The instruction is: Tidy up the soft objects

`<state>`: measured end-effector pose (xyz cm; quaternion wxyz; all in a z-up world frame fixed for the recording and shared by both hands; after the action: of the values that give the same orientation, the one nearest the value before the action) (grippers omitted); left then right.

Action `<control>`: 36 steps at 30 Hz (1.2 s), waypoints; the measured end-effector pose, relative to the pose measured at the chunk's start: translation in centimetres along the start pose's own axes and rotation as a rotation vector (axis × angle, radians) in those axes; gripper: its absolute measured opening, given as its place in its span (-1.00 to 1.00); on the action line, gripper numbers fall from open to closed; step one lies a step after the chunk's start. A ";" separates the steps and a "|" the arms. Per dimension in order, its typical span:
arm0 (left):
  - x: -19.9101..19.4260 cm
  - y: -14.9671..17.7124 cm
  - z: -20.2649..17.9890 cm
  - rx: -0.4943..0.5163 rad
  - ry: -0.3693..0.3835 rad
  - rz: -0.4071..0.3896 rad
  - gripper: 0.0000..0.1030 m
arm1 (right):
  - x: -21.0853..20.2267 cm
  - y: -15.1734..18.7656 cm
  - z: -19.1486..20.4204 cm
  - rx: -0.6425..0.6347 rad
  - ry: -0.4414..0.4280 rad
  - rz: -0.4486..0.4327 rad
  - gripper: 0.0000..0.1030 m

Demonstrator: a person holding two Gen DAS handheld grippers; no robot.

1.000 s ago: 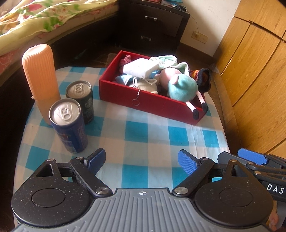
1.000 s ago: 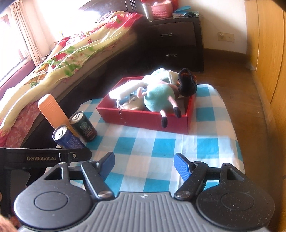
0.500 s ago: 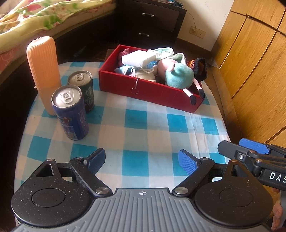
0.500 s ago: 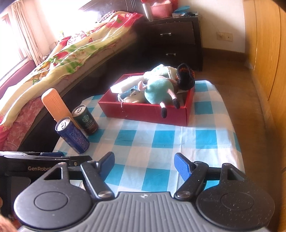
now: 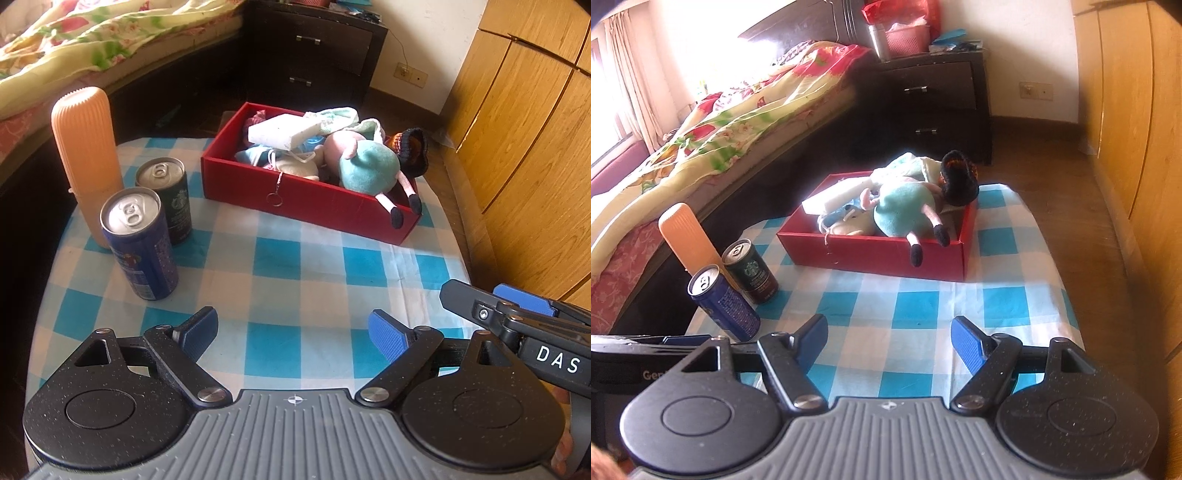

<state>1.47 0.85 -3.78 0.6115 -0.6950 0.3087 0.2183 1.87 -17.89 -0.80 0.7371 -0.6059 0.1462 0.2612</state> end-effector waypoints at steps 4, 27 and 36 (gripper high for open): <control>0.0 0.0 0.0 0.002 -0.020 -0.009 0.68 | 0.0 0.1 0.1 0.006 0.000 -0.002 0.01; -0.8 -0.4 -0.4 0.071 -0.090 -0.074 0.68 | -0.1 0.1 0.3 0.007 -0.002 -0.006 0.01; -1.0 -0.6 -0.4 0.083 -0.098 -0.091 0.68 | -0.2 0.1 0.3 0.009 -0.004 -0.011 0.01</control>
<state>1.11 0.64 -2.60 0.6635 -0.6709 0.2553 0.2108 1.68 -17.67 -0.71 0.7415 -0.6027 0.1426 0.2579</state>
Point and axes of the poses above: each gripper's, at about its wrist camera, not at the fingertips, and x roughly the way its jaws point, z to its left, y to its underside, the point moved 4 cm from there along x, roughly the way its jaws point, and after that the axes turned 11 degrees about -z, right-handed, at the moved point
